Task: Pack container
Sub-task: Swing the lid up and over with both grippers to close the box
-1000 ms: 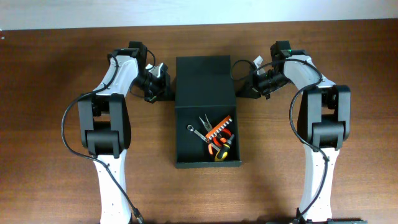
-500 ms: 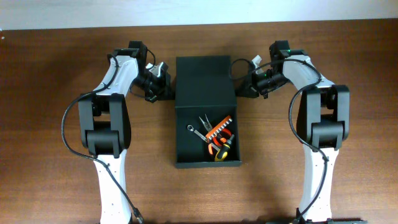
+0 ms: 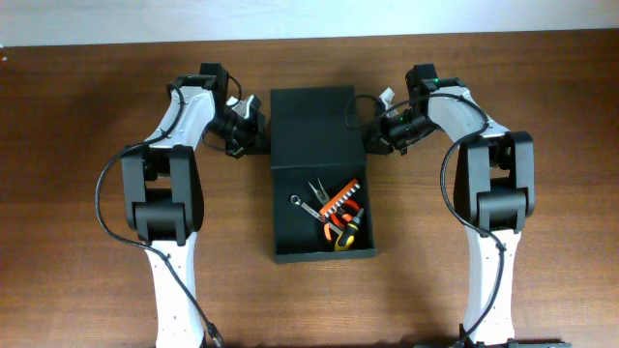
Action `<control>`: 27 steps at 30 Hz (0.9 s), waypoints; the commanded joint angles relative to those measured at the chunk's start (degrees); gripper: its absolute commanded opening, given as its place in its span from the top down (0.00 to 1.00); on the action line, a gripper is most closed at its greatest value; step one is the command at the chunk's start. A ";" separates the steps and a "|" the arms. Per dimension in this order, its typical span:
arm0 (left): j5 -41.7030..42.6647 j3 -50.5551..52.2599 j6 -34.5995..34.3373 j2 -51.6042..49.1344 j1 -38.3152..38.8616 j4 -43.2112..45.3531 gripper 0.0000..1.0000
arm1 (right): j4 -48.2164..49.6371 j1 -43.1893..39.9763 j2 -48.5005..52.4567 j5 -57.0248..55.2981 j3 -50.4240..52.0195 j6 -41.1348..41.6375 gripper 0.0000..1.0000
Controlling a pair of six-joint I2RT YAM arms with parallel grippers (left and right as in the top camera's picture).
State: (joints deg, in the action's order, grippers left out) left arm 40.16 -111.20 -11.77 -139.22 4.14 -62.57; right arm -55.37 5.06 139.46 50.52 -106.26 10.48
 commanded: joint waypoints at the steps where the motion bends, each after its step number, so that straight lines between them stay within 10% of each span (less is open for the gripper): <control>1: 8.68 0.52 2.32 -0.44 0.20 2.19 0.98 | 0.70 -0.68 0.52 5.07 0.17 -0.37 0.96; 18: 37.35 0.20 11.50 0.85 -0.57 6.08 0.98 | -9.75 -6.40 0.13 24.11 -8.26 -1.51 0.96; 27: 38.07 0.20 15.89 6.88 -1.05 0.02 0.98 | -21.24 -6.05 -3.58 24.00 -12.07 -6.51 0.96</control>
State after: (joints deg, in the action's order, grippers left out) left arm 73.76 -111.07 0.10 -138.43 2.92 -60.95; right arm -75.02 -1.50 139.46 72.18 -117.08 6.92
